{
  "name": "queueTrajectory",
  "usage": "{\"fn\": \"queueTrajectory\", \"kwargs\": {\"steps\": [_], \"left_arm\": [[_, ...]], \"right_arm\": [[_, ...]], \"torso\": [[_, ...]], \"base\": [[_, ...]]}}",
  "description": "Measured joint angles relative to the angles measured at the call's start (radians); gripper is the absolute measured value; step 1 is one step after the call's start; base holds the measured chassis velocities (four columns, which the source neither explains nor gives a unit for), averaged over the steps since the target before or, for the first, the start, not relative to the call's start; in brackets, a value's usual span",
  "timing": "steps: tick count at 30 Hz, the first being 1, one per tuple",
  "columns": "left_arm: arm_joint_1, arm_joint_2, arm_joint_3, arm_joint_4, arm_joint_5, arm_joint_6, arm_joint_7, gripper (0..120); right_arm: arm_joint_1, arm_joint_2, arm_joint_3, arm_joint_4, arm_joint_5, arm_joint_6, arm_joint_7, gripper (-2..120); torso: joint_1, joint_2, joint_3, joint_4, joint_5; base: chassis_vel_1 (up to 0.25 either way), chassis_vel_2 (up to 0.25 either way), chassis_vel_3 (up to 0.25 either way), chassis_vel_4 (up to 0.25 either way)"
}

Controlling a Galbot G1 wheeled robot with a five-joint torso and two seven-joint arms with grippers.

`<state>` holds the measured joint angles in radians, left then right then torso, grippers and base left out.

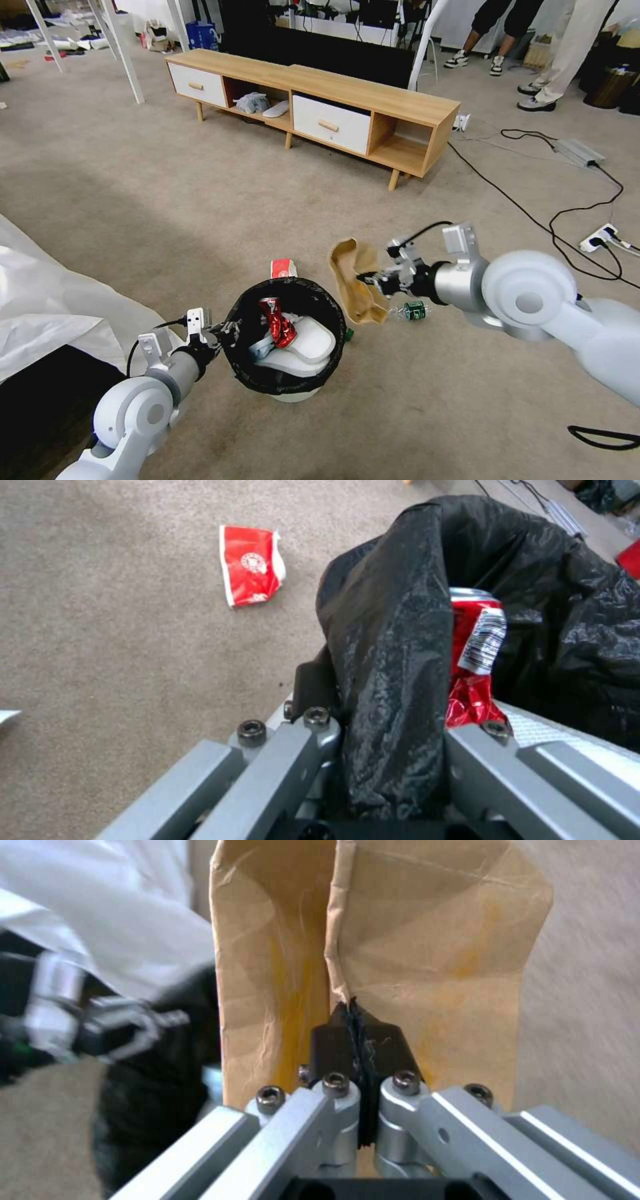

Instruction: Pick up the trash bin and place the garbage on the floor into it.

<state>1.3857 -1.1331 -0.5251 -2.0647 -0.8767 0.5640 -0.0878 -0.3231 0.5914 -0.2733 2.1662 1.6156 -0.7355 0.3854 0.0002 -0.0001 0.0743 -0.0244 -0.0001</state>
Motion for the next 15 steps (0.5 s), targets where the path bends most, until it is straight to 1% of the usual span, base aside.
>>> {"fn": "queueTrajectory", "kwargs": {"steps": [1, 2, 4, 5, 7, 8, 10, 12, 13, 14, 15], "left_arm": [[0.001, -0.001, 0.001, -0.002, 0.002, 0.0, 0.001, 0], [0.001, -0.001, 0.001, -0.002, 0.002, 0.0, 0.001, 0], [0.005, -0.006, 0.005, -0.008, 0.007, 0.001, 0.002, 0], [0.005, -0.006, 0.005, -0.008, 0.007, 0.001, 0.002, 0], [0.012, -0.011, 0.008, -0.015, 0.011, 0.005, 0.003, 0], [0.012, -0.011, 0.008, -0.015, 0.011, 0.005, 0.003, 0], [0.016, -0.016, 0.008, -0.02, 0.012, 0.008, 0.003, 0], [0.017, -0.016, 0.008, -0.022, 0.012, 0.009, 0.003, 0], [0.022, -0.018, 0.008, -0.031, 0.009, 0.011, 0.01, 0], [0.022, -0.018, 0.008, -0.031, 0.009, 0.011, 0.01, 0], [0.025, -0.018, 0.008, -0.037, 0.006, 0.012, 0.017, 0]], "right_arm": [[0.027, 0.014, -0.014, 0.003, 0.003, 0.0, -0.002, 0], [0.027, 0.014, -0.014, 0.003, 0.003, 0.0, -0.002, 0], [0.079, 0.052, -0.045, 0.007, 0.007, 0.0, -0.003, 0], [0.079, 0.052, -0.045, 0.007, 0.007, 0.0, -0.003, 0], [0.121, 0.1, -0.076, 0.007, 0.009, 0.0, -0.004, 0], [0.121, 0.1, -0.076, 0.007, 0.009, 0.0, -0.004, 0], [0.143, 0.137, -0.097, 0.0, 0.008, 0.0, -0.004, 0], [0.147, 0.145, -0.102, -0.003, 0.008, 0.0, -0.004, 0], [0.162, 0.175, -0.122, -0.013, 0.006, 0.0, -0.004, 0], [0.162, 0.175, -0.122, -0.013, 0.006, 0.0, -0.004, 0], [0.17, 0.196, -0.137, -0.021, 0.002, 0.0, -0.004, 0]], "torso": [[0.0, 0.0, 0.0, 0.0, 0.0001], [0.0, 0.0, 0.0, 0.0, 0.0001], [0.0, 0.0, 0.0, 0.0, 0.0], [0.0, 0.0, 0.0, 0.0, 0.0], [0.0, 0.0, 0.0, 0.0001, 0.0], [0.0, 0.0, 0.0, 0.0001, 0.0], [0.0, 0.0, 0.0, 0.0001, -0.0001], [0.0, 0.0, 0.0, 0.0, -0.0001], [0.0, 0.0, 0.0, 0.0, -0.0001], [0.0, 0.0, 0.0, 0.0, -0.0001], [0.0, 0.0, 0.0, 0.0001, 0.0]], "base": [[0.0, 0.0, 0.0, 0.0], [0.0, 0.0, 0.0, 0.0], [0.0, 0.0, 0.0, 0.0], [0.0, 0.0, 0.0, 0.0], [0.0, 0.0, 0.0, 0.0], [0.0, 0.0, 0.0, 0.0], [0.0, 0.0, 0.0, 0.0], [0.0, 0.0, 0.0, 0.0], [0.0, 0.0, 0.0, 0.0], [0.0, 0.0, 0.0, 0.0], [0.0, 0.0, 0.0, 0.0]]}}
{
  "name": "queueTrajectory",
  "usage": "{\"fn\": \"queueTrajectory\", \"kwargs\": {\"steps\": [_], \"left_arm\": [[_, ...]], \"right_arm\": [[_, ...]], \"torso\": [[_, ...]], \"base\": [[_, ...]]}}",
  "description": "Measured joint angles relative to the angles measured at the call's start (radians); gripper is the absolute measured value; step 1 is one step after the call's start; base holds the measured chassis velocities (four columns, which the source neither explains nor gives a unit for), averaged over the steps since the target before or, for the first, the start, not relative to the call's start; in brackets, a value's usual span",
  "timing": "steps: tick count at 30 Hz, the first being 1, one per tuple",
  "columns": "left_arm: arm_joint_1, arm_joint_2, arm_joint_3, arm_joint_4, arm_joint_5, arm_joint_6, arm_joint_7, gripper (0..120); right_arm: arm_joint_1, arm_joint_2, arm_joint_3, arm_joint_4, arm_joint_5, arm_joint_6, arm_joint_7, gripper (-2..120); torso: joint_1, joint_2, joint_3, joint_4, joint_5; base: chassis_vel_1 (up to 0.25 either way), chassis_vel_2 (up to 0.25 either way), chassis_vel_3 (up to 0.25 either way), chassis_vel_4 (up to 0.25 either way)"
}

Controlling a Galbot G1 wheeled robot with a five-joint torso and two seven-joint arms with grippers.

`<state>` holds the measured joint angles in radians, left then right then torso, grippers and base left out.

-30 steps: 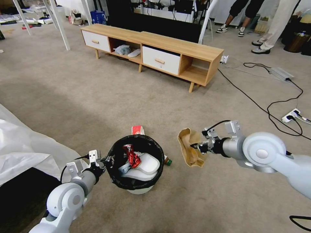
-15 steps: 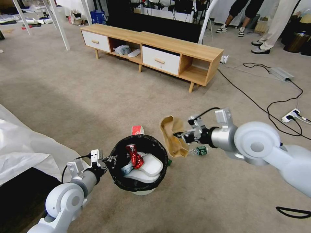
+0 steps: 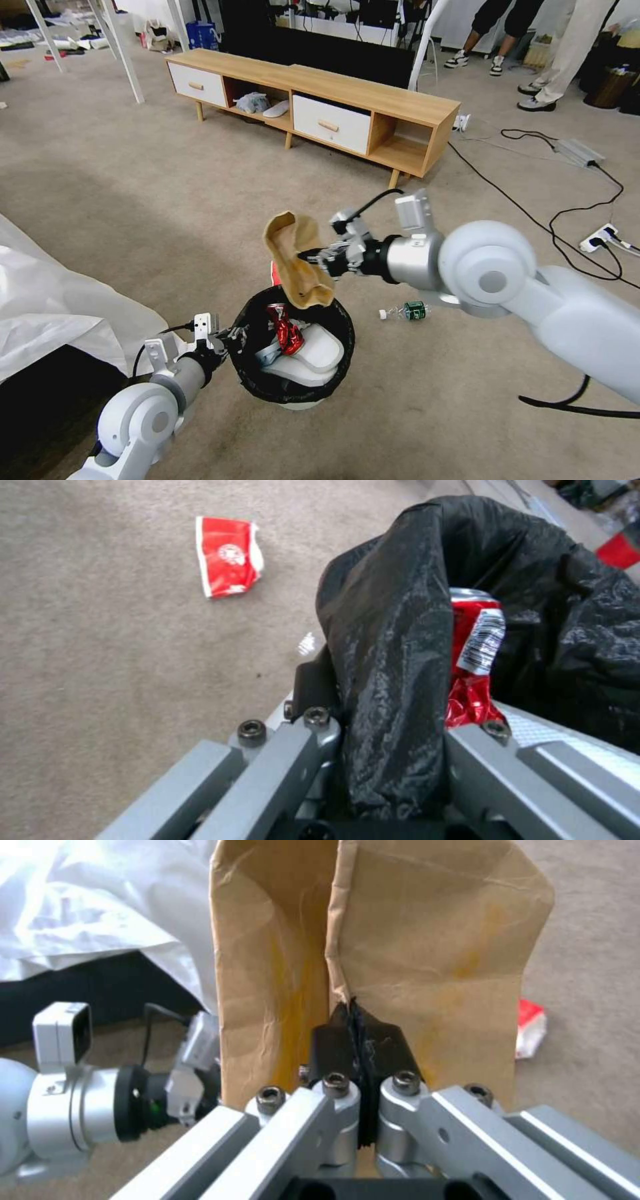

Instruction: Pick up the trash bin and place the garbage on the floor into it.

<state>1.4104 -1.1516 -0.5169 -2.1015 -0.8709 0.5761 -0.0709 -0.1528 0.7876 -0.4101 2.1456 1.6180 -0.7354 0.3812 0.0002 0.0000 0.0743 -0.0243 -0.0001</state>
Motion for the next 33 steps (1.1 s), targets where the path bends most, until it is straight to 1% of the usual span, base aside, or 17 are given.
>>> {"fn": "queueTrajectory", "kwargs": {"steps": [4, 9, 17, 21, 24, 25, 29, 33], "left_arm": [[-0.002, -0.003, -0.002, -0.008, -0.012, 0.001, 0.002, 0], [-0.009, -0.01, -0.01, -0.019, -0.027, 0.002, -0.01, 0], [-0.005, -0.031, -0.035, -0.026, -0.043, 0.003, -0.032, 0], [-0.006, -0.038, -0.038, -0.034, -0.053, 0.004, -0.042, 0], [-0.004, -0.047, -0.041, -0.053, -0.069, 0.008, -0.057, 0], [0.002, -0.049, -0.045, -0.07, -0.078, 0.011, -0.06, 0], [0.014, -0.048, -0.062, -0.099, -0.105, 0.016, -0.069, 0], [0.026, -0.043, -0.073, -0.113, -0.123, 0.019, -0.075, 0]], "right_arm": [[0.009, 0.035, -0.03, -0.014, -0.006, 0.0, 0.002, 0], [-0.001, 0.058, -0.059, -0.027, -0.025, 0.0, 0.005, 0], [-0.039, 0.067, -0.079, -0.035, -0.06, 0.0, 0.005, 0], [-0.051, 0.068, -0.084, -0.041, -0.074, 0.0, 0.003, 0], [-0.067, 0.069, -0.087, -0.048, -0.089, 0.0, 0.001, 0], [-0.078, 0.069, -0.09, -0.053, -0.1, 0.0, -0.003, 0], [-0.1, 0.066, -0.097, -0.065, -0.126, 0.0, -0.016, 0], [-0.111, 0.066, -0.104, -0.081, -0.148, 0.0, -0.028, 0]], "torso": [[0.0, 0.0, 0.0, 0.0, 0.0], [0.0, 0.0, 0.0, -0.0002, 0.0001], [0.0, 0.0, 0.0, -0.0001, 0.0001], [0.0, 0.0, 0.0, -0.0002, 0.0001], [0.0, 0.0, 0.0, -0.0001, 0.0001], [0.0, 0.0, 0.0, -0.0002, 0.0002], [0.0, 0.0, 0.0, -0.0002, 0.0002], [0.0, 0.0, 0.0, -0.0001, 0.0002]], "base": [[0.0, 0.0, 0.0, 0.0], [0.0, 0.0, 0.0, 0.0], [0.0, 0.0, 0.0, 0.0], [0.0, 0.0, 0.0, 0.0], [0.0, 0.0, 0.0, 0.0], [0.0, 0.0, 0.0, 0.0], [0.0, 0.0, 0.0, 0.0], [0.0, 0.0, 0.0, 0.0]]}}
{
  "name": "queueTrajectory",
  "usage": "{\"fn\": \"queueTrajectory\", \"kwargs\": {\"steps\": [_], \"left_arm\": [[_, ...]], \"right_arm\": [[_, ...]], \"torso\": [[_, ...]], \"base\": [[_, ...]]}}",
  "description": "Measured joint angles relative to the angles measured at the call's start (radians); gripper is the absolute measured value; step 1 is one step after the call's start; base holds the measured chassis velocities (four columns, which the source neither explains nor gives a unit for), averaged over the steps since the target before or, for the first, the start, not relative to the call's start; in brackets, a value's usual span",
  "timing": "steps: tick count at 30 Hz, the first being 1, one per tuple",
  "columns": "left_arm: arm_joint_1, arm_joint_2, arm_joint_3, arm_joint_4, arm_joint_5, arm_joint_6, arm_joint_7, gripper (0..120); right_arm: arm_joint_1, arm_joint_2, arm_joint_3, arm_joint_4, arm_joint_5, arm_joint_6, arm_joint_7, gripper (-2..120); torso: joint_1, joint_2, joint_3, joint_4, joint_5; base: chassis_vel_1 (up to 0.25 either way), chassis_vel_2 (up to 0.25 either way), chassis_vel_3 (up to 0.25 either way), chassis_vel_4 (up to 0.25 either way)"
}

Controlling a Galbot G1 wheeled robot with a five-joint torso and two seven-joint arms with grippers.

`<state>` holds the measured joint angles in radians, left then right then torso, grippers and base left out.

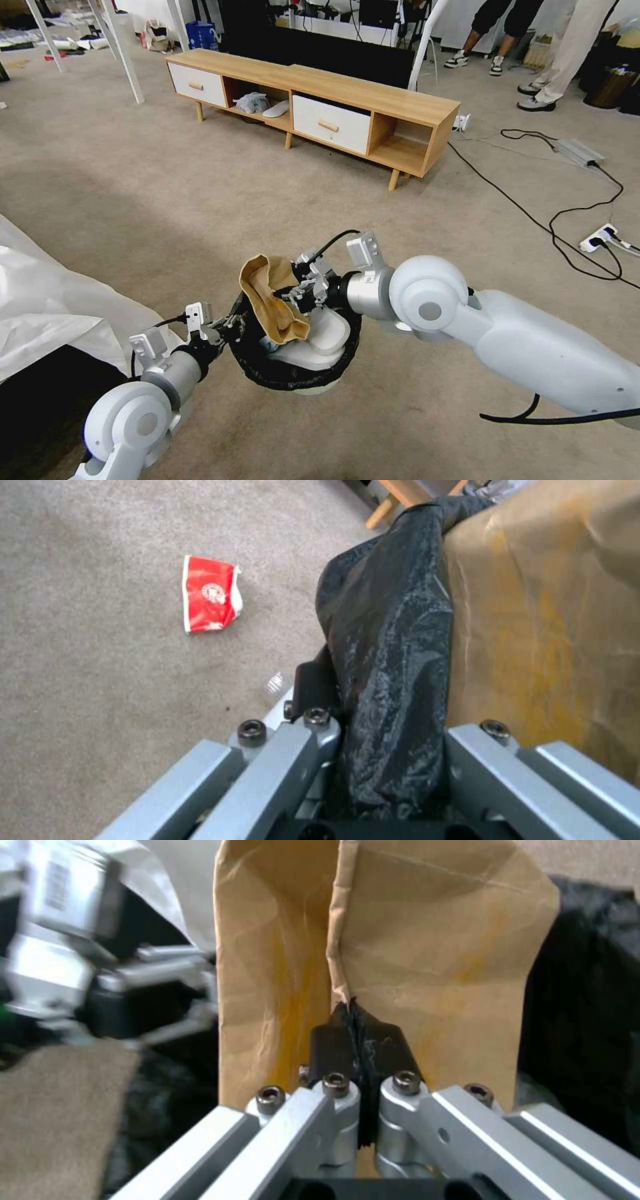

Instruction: Pick up the trash bin and place the garbage on the floor into it.

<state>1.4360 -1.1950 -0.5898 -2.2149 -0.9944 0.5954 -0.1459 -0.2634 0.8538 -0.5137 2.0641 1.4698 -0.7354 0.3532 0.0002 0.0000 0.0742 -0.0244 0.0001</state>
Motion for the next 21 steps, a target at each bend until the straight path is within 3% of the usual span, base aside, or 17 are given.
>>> {"fn": "queueTrajectory", "kwargs": {"steps": [6, 21], "left_arm": [[0.03, -0.005, -0.005, -0.04, -0.064, 0.011, -0.018, 0], [0.04, -0.001, -0.019, -0.08, -0.123, 0.018, -0.038, 0]], "right_arm": [[-0.025, 0.009, -0.017, -0.05, -0.041, 0.0, -0.019, 0], [-0.083, 0.017, -0.037, -0.128, -0.102, 0.0, -0.041, 0]], "torso": [[0.0, 0.0, 0.0, 0.0, -0.0001], [0.0, 0.0, 0.0, 0.0, 0.0]], "base": [[0.0, 0.0, 0.0, 0.0], [0.0, 0.0, 0.0, 0.0]]}}
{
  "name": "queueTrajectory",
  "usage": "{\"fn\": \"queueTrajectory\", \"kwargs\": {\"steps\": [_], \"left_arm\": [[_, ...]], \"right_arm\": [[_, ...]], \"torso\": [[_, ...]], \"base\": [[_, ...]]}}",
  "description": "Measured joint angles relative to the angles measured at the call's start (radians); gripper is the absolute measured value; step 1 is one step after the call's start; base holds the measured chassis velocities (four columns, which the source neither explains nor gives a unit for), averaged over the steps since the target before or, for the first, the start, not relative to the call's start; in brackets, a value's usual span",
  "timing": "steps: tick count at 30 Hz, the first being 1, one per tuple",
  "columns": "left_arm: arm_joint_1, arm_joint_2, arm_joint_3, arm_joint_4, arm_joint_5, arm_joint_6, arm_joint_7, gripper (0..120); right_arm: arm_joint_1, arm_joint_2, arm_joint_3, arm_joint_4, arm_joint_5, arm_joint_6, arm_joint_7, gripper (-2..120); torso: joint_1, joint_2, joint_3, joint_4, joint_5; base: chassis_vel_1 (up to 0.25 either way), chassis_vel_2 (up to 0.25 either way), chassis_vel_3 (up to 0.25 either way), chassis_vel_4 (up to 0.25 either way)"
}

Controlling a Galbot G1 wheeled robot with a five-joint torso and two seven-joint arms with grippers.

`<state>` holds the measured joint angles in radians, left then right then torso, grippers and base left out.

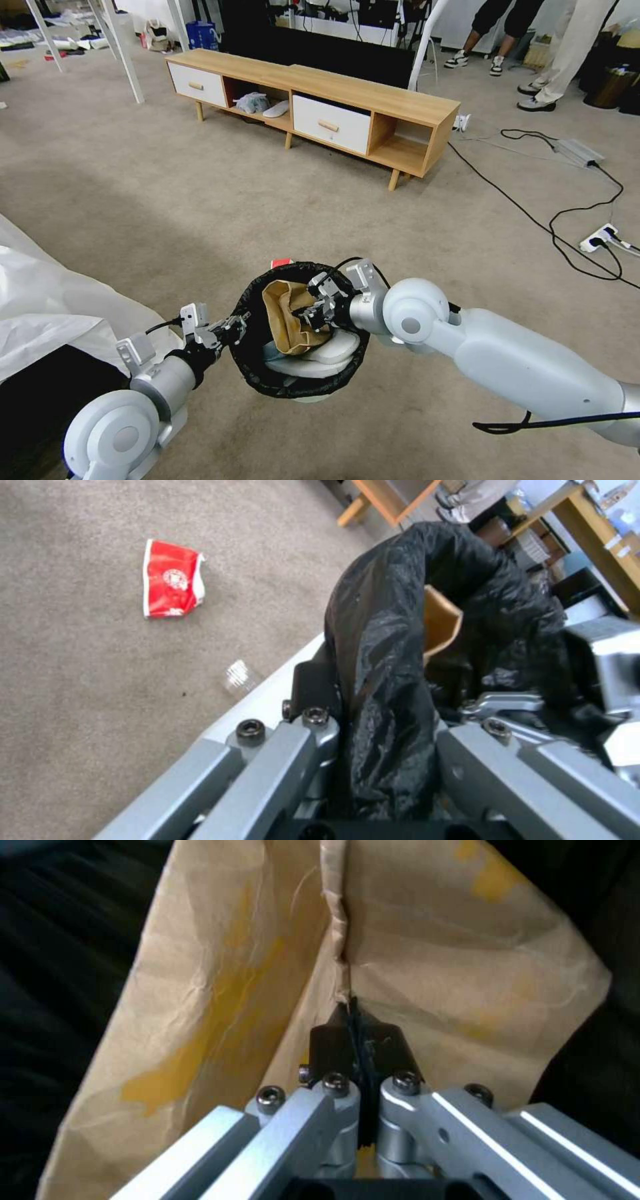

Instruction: Pick up the trash bin and place the garbage on the floor into it.

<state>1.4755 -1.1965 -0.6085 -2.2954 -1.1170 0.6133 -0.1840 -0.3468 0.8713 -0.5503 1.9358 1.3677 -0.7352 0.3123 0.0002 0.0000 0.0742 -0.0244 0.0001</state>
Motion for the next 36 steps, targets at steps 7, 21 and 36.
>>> {"fn": "queueTrajectory", "kwargs": {"steps": [7, 21, 36], "left_arm": [[-0.002, -0.004, 0.004, -0.003, -0.004, 0.0, 0.0, 0], [-0.003, -0.013, 0.013, 0.006, 0.031, -0.006, -0.007, 0], [-0.006, -0.031, 0.029, 0.052, 0.242, -0.028, -0.017, 0]], "right_arm": [[-0.002, 0.003, -0.017, -0.016, -0.008, 0.0, 0.0, 0], [0.033, 0.014, -0.036, -0.013, -0.002, 0.0, 0.013, 0], [0.114, 0.013, -0.074, 0.061, 0.049, 0.0, 0.044, 47]], "torso": [[0.0, 0.0, 0.0, 0.0, 0.0], [0.0, 0.0, 0.0, 0.0, 0.0], [0.0, 0.0, 0.0, 0.0, -0.0001]], "base": [[0.0, 0.0, 0.0, 0.0], [0.0, 0.0, 0.0, 0.0], [0.0, 0.0, 0.0, 0.0]]}}
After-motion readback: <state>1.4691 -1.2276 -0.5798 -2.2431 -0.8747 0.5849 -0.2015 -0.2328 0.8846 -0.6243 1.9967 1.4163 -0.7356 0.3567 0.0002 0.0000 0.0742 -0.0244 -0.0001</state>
